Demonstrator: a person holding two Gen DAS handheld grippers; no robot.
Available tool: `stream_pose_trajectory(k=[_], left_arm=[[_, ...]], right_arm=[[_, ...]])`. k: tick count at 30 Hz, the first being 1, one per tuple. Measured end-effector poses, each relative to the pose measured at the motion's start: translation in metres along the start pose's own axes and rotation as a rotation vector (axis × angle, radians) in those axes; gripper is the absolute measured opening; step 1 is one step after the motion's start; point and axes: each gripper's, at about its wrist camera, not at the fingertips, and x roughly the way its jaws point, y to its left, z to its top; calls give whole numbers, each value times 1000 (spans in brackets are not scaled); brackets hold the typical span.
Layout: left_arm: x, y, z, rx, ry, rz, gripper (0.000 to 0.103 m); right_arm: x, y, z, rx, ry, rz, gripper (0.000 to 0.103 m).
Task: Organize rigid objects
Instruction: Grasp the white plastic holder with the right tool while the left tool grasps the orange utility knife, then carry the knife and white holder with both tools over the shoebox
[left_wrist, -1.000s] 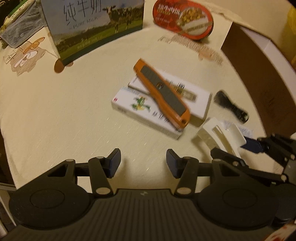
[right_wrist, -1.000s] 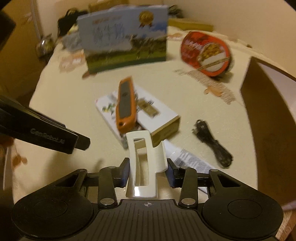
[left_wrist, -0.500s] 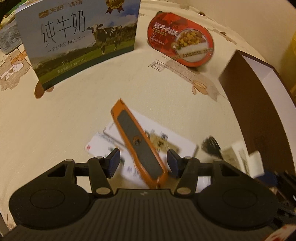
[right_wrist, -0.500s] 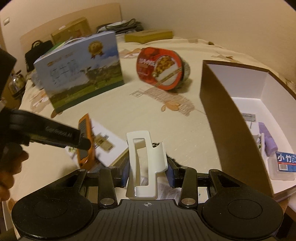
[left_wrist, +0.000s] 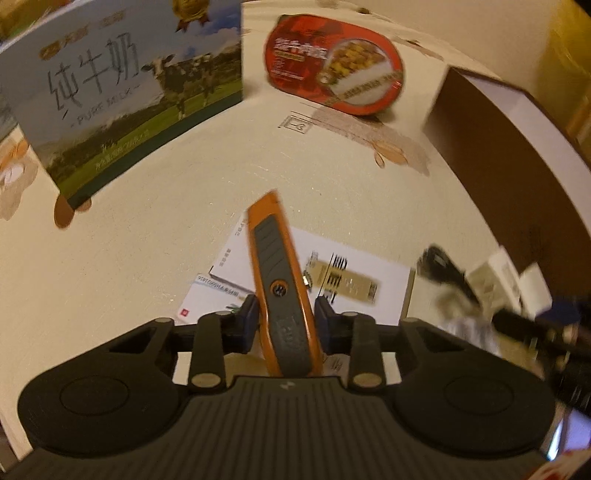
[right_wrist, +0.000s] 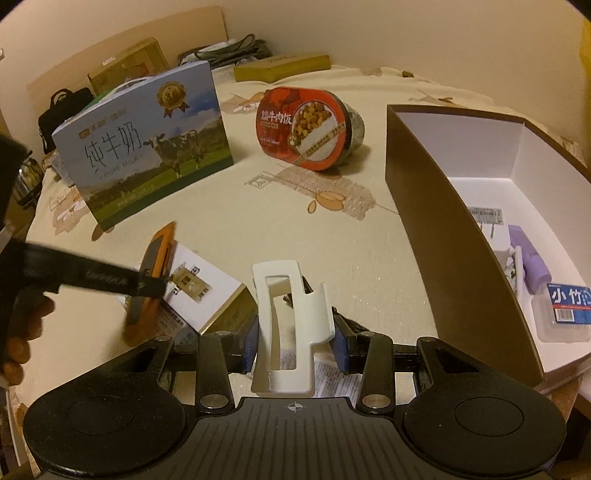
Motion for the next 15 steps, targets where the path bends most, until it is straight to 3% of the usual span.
stream_pose_trajectory(k=[9, 15], left_arm=[[1, -6, 12, 51, -10, 5, 31], [14, -12, 17, 83, 28, 42, 31]], right_arm=[[0, -4, -2, 12, 5, -6, 37], [1, -8, -1, 21, 5, -18, 37]])
